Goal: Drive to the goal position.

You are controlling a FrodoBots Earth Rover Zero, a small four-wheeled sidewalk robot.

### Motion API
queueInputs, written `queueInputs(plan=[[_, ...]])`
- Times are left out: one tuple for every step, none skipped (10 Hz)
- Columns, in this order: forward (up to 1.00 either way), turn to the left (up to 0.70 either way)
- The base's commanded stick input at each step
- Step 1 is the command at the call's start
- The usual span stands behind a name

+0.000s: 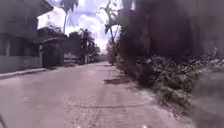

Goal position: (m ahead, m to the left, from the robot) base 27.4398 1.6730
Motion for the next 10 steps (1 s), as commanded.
queueInputs(plan=[[0.70,0.00],[0.70,0.00],[0.70,0.00],[0.70,0.00],[0.70,0.00],[0.70,0.00],[0.70,0.00],[0.70,0.00],[0.70,0.00],[0.70,0.00]])
